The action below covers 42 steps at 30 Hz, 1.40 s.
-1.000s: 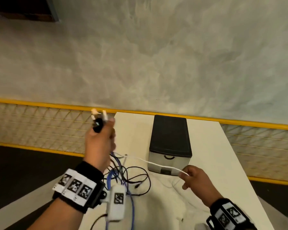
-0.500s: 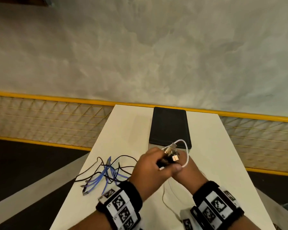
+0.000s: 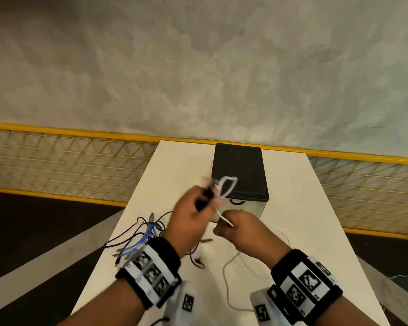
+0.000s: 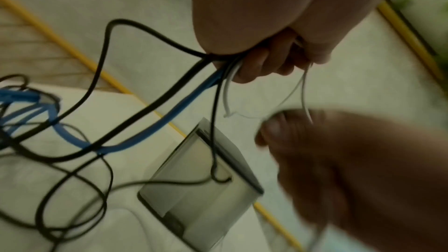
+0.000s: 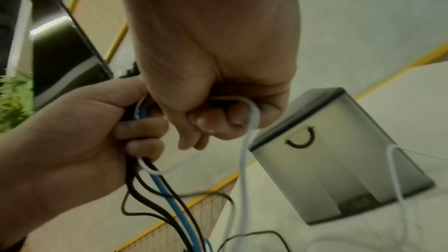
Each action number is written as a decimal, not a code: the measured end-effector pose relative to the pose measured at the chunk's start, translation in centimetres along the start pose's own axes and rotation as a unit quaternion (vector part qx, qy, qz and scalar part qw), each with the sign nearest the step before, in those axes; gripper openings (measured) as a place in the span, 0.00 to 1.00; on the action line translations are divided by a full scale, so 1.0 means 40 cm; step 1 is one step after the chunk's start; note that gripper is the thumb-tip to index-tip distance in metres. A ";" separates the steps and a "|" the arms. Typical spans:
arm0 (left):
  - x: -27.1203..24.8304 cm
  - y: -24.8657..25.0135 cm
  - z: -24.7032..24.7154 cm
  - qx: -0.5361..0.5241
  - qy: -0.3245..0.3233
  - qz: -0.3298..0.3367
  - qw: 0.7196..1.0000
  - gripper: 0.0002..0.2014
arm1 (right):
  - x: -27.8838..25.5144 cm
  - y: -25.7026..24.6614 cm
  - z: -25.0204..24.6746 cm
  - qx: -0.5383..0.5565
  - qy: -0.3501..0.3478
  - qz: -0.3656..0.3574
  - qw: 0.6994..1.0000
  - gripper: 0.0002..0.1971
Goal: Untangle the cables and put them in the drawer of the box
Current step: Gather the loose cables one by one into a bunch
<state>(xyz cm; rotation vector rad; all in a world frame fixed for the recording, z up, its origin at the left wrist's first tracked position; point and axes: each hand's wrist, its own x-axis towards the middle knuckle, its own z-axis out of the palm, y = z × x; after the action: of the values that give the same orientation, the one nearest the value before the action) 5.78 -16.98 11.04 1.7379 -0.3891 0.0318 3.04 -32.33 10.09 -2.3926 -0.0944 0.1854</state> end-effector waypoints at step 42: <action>-0.006 -0.122 -0.212 0.032 0.085 -0.232 0.969 0.22 | 0.179 0.232 0.381 -0.253 -0.122 -0.161 0.946 0.24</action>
<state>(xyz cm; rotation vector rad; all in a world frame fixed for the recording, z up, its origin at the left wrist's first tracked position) 8.54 -8.04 8.13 1.8363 0.1509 -0.1449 7.82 -28.17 -8.06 -2.8014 -0.7236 0.3345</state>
